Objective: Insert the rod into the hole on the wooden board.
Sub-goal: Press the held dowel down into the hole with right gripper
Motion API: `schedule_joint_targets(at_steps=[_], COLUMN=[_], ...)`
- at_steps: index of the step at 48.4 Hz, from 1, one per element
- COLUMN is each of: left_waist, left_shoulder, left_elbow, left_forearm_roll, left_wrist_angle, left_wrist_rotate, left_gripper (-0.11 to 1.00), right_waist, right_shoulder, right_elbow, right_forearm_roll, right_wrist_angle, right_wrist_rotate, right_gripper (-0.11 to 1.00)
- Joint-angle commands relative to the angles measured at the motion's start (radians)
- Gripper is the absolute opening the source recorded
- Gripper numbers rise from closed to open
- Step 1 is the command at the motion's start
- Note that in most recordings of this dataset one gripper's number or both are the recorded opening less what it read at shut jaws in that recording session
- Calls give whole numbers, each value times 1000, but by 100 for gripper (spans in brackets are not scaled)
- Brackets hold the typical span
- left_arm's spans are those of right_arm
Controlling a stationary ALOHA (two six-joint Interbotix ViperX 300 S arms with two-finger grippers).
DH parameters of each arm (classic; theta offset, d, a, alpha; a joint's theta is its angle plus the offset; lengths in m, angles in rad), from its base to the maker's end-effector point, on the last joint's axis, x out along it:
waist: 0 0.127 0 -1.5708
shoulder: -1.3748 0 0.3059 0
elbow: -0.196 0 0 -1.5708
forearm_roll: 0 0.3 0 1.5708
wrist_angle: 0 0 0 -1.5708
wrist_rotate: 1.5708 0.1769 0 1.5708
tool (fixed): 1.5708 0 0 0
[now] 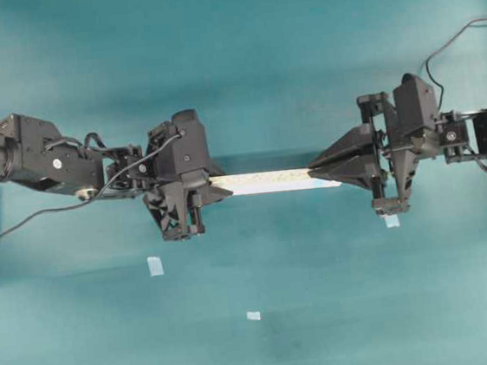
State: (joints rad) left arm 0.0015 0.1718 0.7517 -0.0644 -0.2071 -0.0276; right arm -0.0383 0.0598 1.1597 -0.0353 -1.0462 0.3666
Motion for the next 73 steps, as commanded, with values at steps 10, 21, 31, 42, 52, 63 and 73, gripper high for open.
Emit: schedule_joint_targets(at_steps=[10, 21, 31, 42, 52, 63, 73], left_waist=[0, 0, 0, 0, 0, 0, 0], left_shoulder=[-12, -12, -11, -12, -12, -14, -14], left_elbow=[-6, -6, -9, -9, -11, -11, -11], left_forearm_roll=[2, 2, 2, 2, 2, 0, 2], left_wrist_angle=[-2, -2, -2, -2, -2, -2, -2], left_wrist_rotate=[-5, -5, -5, -5, -6, -6, -6], left_gripper=[33, 33, 33, 33, 33, 33, 33], right_waist=[3, 3, 5, 5, 5, 6, 18], right_shoulder=[6, 6, 6, 6, 8, 6, 6], right_elbow=[-8, -2, 3, 12, 15, 21, 28], right_forearm_roll=[3, 5, 8, 28, 28, 28, 32], right_wrist_angle=[-11, -11, -11, -11, -11, -11, -6], right_wrist_rotate=[-2, -2, -5, -8, -11, -11, -9], right_gripper=[12, 12, 12, 12, 12, 11, 12])
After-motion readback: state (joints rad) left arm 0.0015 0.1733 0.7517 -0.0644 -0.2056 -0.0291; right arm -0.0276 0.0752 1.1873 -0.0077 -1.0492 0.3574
